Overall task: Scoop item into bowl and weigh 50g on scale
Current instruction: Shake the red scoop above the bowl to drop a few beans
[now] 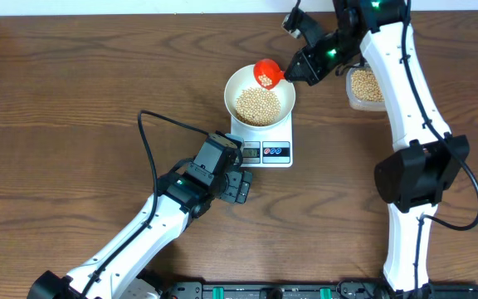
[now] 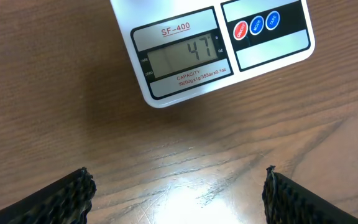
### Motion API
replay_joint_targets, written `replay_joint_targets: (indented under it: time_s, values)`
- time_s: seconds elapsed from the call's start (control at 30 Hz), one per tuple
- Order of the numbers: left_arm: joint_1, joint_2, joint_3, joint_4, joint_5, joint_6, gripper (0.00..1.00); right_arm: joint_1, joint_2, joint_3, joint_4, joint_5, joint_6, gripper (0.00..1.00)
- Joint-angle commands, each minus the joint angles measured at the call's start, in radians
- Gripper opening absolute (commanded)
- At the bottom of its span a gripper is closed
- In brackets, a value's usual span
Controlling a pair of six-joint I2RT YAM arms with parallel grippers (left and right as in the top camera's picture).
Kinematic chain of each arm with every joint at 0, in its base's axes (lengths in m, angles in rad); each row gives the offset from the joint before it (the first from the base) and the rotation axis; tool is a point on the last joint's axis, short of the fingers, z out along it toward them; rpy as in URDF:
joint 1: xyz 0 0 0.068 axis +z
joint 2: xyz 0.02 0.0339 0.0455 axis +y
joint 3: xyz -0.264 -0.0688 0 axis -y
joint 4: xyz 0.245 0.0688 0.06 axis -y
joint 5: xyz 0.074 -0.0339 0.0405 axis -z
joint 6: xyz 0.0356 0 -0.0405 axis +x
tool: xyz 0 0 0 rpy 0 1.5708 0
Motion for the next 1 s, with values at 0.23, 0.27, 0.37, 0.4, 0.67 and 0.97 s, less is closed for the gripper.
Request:
replay_joint_targets:
  time_s: [0.23,0.27,0.37,0.4,0.67,0.97]
  values:
    - [0.004,-0.012,-0.002,-0.003,-0.005,0.011,0.89,0.119,-0.036,0.021,-0.005,0.283,0.023,0.01]
    - [0.004,-0.012,-0.002,-0.003,-0.005,0.011,0.89,0.125,-0.036,0.021,-0.005,0.297,0.023,0.01]
    - [0.004,-0.012,-0.002,-0.003,-0.005,0.011,0.89,0.134,-0.036,0.021,-0.005,0.319,0.023,0.01]
    - [0.004,-0.012,-0.002,-0.003,-0.005,0.011,0.89,0.134,-0.036,0.021,-0.005,0.319,0.023,0.01]
    - [0.004,-0.012,-0.002,-0.003,-0.005,0.011,0.89,0.134,-0.036,0.021,-0.002,0.326,0.022,0.01]
    - [0.004,-0.012,-0.002,-0.003,-0.005,0.011,0.88,0.131,-0.036,0.021,-0.002,0.267,0.054,0.01]
